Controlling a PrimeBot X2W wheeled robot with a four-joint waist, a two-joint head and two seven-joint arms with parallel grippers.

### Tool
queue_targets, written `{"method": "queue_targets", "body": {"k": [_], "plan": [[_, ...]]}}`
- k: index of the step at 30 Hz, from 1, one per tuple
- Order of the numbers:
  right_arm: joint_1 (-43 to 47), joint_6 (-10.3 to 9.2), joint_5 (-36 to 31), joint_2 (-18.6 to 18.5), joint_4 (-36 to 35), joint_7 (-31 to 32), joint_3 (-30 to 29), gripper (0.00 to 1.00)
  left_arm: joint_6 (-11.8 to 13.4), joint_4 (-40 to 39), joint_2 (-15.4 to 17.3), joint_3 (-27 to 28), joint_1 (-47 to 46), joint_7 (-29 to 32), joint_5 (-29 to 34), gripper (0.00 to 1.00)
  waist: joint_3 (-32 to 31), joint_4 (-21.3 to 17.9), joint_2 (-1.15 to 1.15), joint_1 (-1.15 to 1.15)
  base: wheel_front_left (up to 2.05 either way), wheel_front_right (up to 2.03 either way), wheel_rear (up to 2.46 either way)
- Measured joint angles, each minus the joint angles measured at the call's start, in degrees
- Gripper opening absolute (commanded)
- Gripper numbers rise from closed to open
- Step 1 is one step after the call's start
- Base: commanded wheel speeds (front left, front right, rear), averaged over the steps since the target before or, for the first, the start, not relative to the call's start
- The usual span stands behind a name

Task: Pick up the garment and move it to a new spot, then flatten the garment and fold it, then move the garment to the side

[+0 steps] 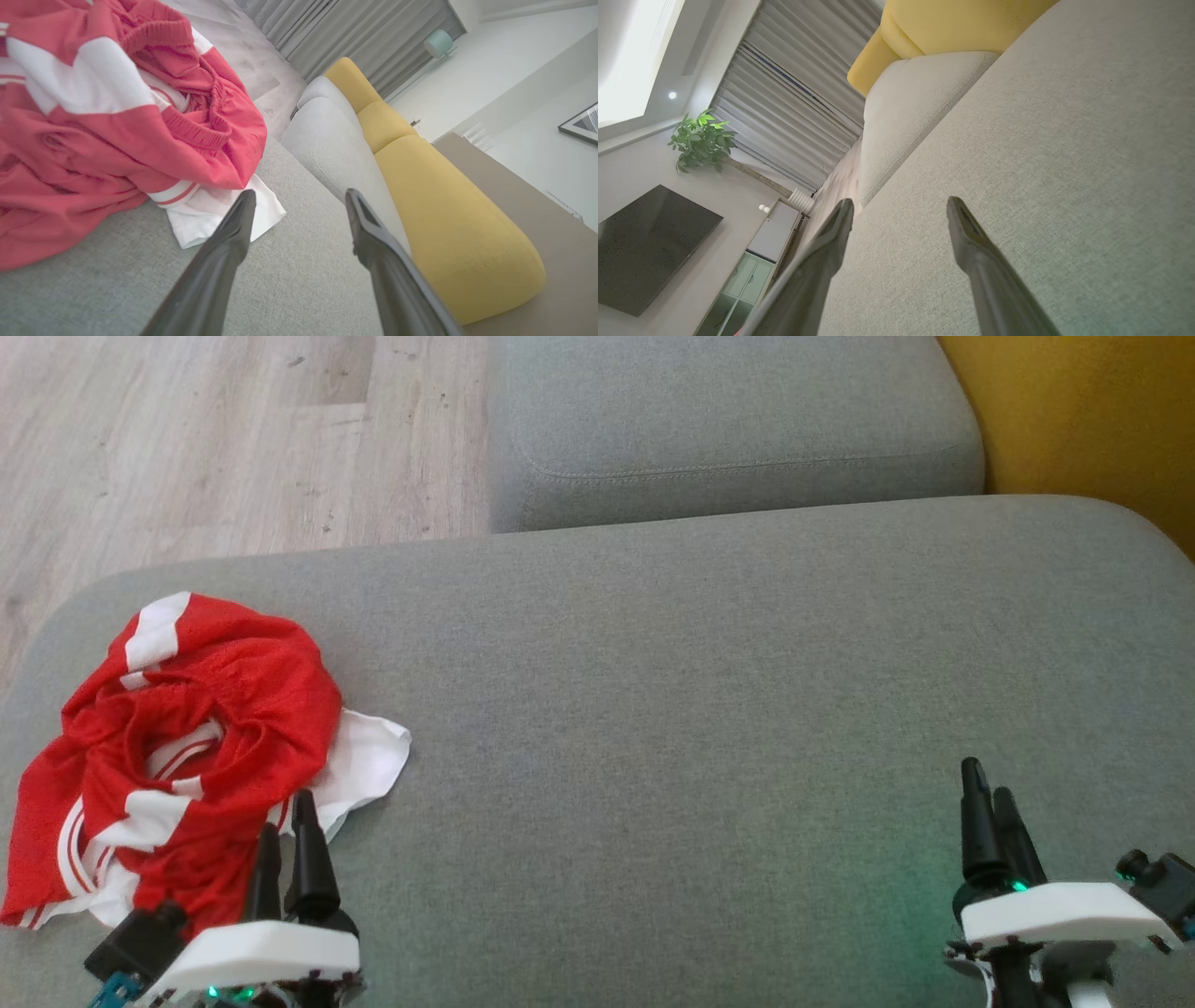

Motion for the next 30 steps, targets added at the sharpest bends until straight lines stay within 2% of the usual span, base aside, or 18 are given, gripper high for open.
{"method": "queue_targets", "body": {"k": [30], "plan": [[2.1, 0.00, -21.3, 0.0, -3.7, -5.1, 3.5, 1.00, 0.9, -2.8, 0.1, -2.2, 2.4, -5.1, 21.5, 1.00, -1.5, -0.5, 0.00, 0.00, 0.00, 0.00, 0.00]]}}
